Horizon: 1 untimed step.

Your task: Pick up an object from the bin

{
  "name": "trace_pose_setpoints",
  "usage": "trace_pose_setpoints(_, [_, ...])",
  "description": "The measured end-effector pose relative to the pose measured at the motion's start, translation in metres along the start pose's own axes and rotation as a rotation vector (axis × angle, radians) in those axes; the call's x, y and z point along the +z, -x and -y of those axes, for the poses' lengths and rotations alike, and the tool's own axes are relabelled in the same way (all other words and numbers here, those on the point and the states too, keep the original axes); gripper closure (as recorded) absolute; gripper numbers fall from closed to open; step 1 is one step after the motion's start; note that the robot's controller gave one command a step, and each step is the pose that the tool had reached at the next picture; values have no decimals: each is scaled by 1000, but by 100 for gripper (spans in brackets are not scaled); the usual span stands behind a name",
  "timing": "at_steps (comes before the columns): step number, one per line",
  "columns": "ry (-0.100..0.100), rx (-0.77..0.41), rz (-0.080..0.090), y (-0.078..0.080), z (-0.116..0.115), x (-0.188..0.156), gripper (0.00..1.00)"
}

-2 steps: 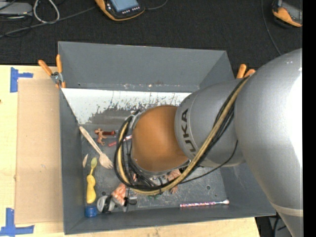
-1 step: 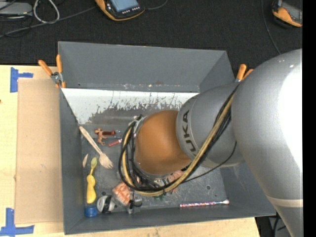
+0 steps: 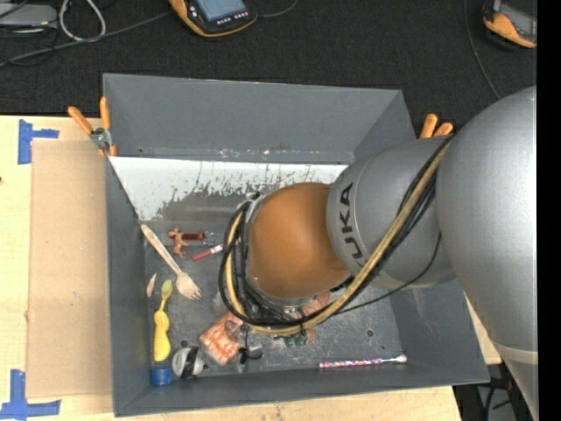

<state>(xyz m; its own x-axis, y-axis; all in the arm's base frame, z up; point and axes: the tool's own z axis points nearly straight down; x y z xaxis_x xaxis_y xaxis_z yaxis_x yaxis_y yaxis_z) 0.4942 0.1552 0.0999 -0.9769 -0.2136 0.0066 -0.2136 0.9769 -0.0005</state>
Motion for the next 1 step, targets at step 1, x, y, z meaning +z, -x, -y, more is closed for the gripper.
trace_pose_setpoints(1, [2, -27, 4, 20, 13, 32, 0])
